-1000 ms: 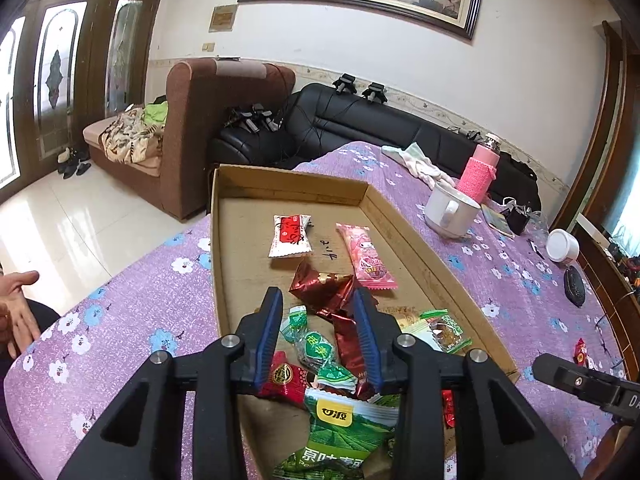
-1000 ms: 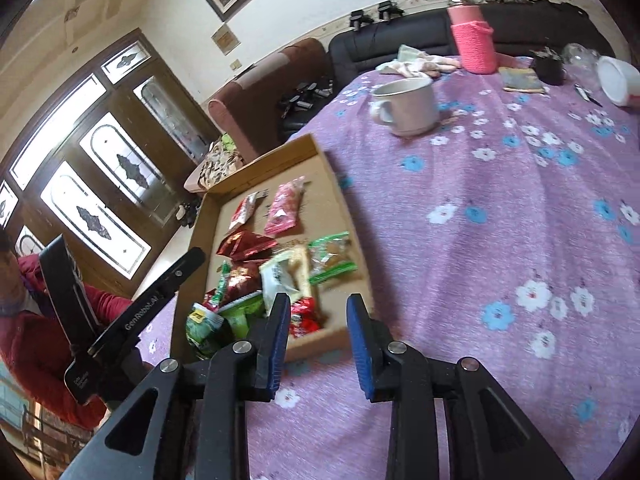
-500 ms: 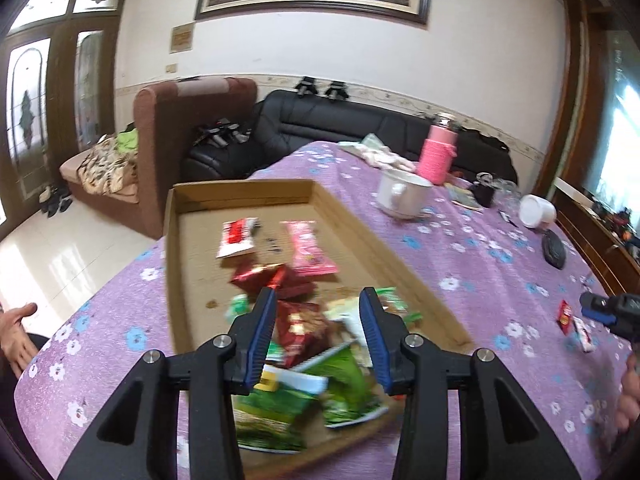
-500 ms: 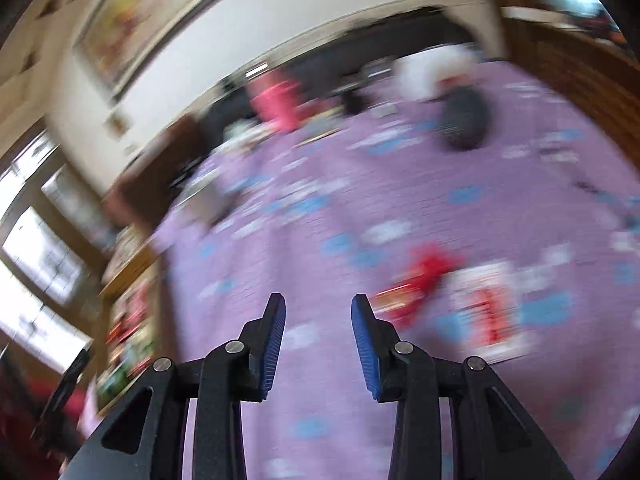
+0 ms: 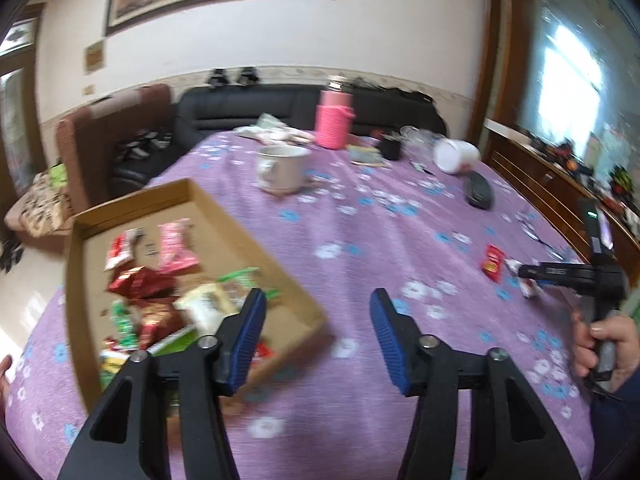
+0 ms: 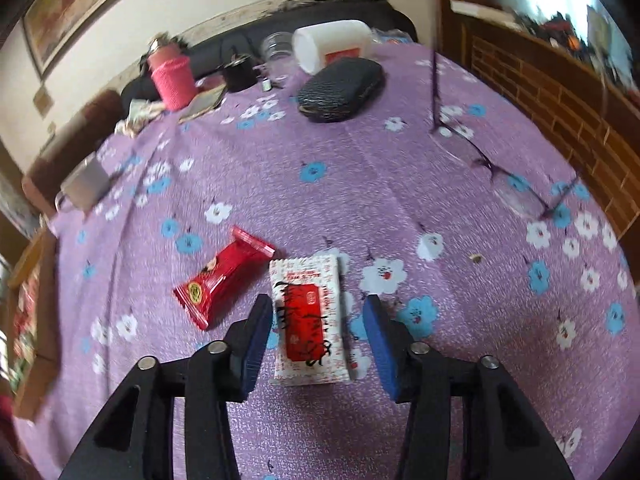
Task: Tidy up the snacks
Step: 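Move both grippers back toward the red bar and white-red packet, then grasp the red bar with the left gripper while the right gripper grasps the white-red packet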
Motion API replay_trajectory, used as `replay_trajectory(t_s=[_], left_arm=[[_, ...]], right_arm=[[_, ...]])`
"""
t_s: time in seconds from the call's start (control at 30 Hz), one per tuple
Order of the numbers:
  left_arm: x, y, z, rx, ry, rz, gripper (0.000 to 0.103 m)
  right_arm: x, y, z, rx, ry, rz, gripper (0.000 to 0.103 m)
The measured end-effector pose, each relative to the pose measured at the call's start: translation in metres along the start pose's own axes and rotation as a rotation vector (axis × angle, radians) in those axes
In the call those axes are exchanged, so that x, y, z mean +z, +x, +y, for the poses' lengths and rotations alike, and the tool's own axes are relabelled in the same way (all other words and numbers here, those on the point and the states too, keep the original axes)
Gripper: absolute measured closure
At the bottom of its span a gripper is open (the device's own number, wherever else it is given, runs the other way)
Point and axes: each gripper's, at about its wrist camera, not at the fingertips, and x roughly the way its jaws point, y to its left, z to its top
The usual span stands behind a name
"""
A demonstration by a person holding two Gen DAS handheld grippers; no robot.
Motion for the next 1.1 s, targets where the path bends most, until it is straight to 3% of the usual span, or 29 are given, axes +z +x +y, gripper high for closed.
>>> replay_trajectory(t_s=[0.1, 0.2, 0.47, 0.63, 0.87, 0.97, 1.03, 1.07, 1.1], left_arm=[[0.006, 0.006, -0.024, -0.059, 0.043, 0.031, 0.041], [0.014, 0.017, -0.051, -0.133, 0.081, 0.084, 0.041], [0.033, 0.075, -0.13, -0.274, 0.196, 0.243, 0.041], [0.039, 0.131, -0.172, -0.299, 0.225, 0.346, 0.041], [0.051, 0.175, -0.211, -0.278, 0.258, 0.354, 0.041], [0.05, 0.191, -0.222, -0.256, 0.295, 0.366, 0.044], [0.047, 0.197, -0.222, -0.257, 0.292, 0.379, 0.054], [0.043, 0.201, -0.222, -0.258, 0.295, 0.394, 0.066], [0.041, 0.202, -0.222, -0.25, 0.299, 0.39, 0.071]], right_arm=[[-0.005, 0.003, 0.008, -0.041, -0.059, -0.012, 0.052], [-0.007, 0.003, 0.008, -0.094, -0.094, -0.022, 0.069], [0.0, -0.009, -0.019, -0.018, 0.044, -0.053, 0.071], [0.003, -0.012, -0.035, 0.018, 0.136, -0.053, 0.071], [0.007, -0.015, -0.04, 0.034, 0.162, -0.063, 0.071], [0.007, -0.017, -0.045, 0.02, 0.174, -0.067, 0.071], [0.008, -0.018, -0.047, 0.04, 0.185, -0.067, 0.071], [0.008, -0.019, -0.046, 0.036, 0.18, -0.069, 0.071], [0.008, -0.019, -0.044, 0.033, 0.172, -0.071, 0.071]])
